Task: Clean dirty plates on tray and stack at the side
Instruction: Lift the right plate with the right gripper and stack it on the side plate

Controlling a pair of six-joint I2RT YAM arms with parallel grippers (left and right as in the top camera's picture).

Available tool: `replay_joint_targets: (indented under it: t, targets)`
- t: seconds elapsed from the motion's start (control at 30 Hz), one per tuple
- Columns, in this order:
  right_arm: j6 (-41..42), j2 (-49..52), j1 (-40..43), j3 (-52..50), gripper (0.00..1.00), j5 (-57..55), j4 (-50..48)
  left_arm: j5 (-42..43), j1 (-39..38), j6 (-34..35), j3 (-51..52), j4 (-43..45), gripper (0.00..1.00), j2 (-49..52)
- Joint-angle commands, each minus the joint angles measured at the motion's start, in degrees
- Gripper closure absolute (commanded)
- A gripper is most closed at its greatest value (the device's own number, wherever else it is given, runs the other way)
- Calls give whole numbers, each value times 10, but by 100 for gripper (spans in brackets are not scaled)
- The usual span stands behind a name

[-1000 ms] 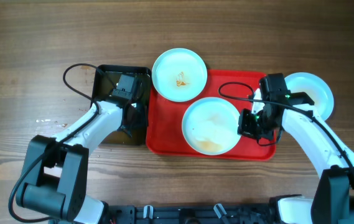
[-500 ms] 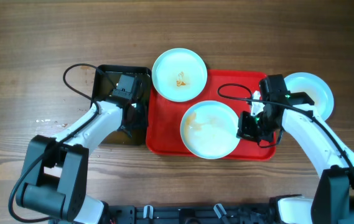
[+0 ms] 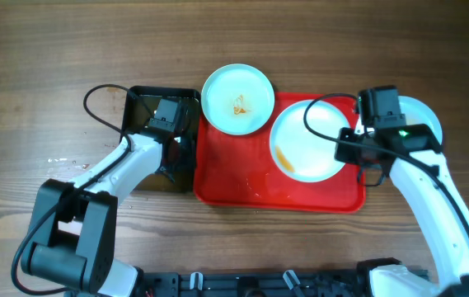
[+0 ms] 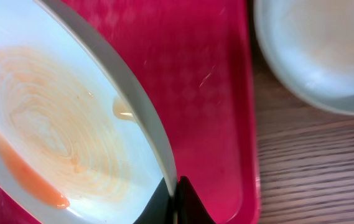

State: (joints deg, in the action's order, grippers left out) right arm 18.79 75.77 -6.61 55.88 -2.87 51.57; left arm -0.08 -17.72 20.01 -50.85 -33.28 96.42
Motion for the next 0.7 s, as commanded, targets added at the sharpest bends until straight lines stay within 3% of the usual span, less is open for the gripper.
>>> replay_joint_targets:
  t: [0.0, 0.2, 0.37, 0.5, 0.67]
  targets:
    - [-12, -36, -7, 15, 96, -77, -13, 17, -4, -1, 0, -2, 36, -4]
    - [-37, -37, -150, 15, 96, -301, -40, 17, -4, -1, 0, -2, 36, -4]
    - [-244, -33, -301, 14, 96, -419, -140, 17, -4, -1, -1, -1, 35, -4]
    - [-371, -28, -337, 14, 96, -447, -171, 17, -4, -1, 0, -1, 35, -4]
    - [-451, -28, -337, 14, 96, -506, -223, 17, -4, -1, -1, 1, 35, -4]
